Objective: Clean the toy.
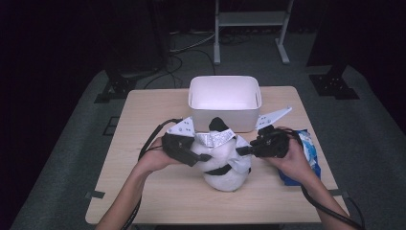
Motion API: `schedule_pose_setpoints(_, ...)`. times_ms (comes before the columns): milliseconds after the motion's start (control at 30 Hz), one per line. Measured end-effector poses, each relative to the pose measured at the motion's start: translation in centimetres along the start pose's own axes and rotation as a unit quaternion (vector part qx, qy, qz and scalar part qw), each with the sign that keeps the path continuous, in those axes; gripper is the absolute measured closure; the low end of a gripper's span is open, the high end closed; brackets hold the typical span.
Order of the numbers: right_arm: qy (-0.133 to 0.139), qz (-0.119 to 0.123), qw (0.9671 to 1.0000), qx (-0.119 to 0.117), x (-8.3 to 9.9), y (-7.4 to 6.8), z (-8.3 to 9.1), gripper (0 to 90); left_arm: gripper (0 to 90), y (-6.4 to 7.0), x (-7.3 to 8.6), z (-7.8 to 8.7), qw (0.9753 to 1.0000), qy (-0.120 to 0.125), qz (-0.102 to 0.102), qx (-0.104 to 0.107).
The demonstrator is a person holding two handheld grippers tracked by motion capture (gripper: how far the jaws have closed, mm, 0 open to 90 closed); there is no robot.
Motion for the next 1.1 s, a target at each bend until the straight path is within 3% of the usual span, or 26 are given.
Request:
schedule_pose_setpoints(200,0.002,0.016,0.9998,0.010,-1.5,-0.6,1.0,85.4,27.2,0.3,-0.6,-0.4,1.0000,-0.001,-0.008,0.000)
schedule_pose_setpoints(267,0.003,0.027,0.9995,0.013,-2.9,-1.0,1.5,85.5,27.2,0.4,-1.0,-0.6,0.9999,-0.004,-0.010,0.001)
schedule_pose_setpoints(567,-0.015,0.058,0.9979,0.024,-6.3,-2.0,1.1,85.4,27.2,0.5,-1.7,-1.1,0.9999,-0.008,-0.014,0.002)
schedule_pose_setpoints(667,-0.034,0.071,0.9965,0.030,-7.6,-2.3,0.1,85.4,27.2,0.7,-2.3,-1.4,0.9997,-0.011,-0.023,0.003)
schedule_pose_setpoints(733,-0.049,0.076,0.9951,0.040,-7.7,-2.2,-0.5,85.4,27.0,0.7,-2.4,-1.6,0.9996,-0.018,-0.021,0.001)
schedule_pose_setpoints(833,-0.048,0.067,0.9959,0.038,-7.1,-2.0,-0.6,85.5,24.6,0.6,-2.2,-1.7,0.9997,-0.014,-0.017,0.005)
schedule_pose_setpoints(1100,-0.044,0.050,0.9971,0.038,-5.4,-1.4,0.5,85.5,11.9,0.9,-2.3,-2.0,0.9996,0.026,0.007,0.012)
Point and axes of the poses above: each handheld gripper's, and its own axes: z roughly backward along the jaws, x roughly out of its underside, y roughly to its right, the point moved 3 cm from there along -z, roughly forward along the jaws, and after that the axes turned 4 degrees about -z, right-handed, at the moved point
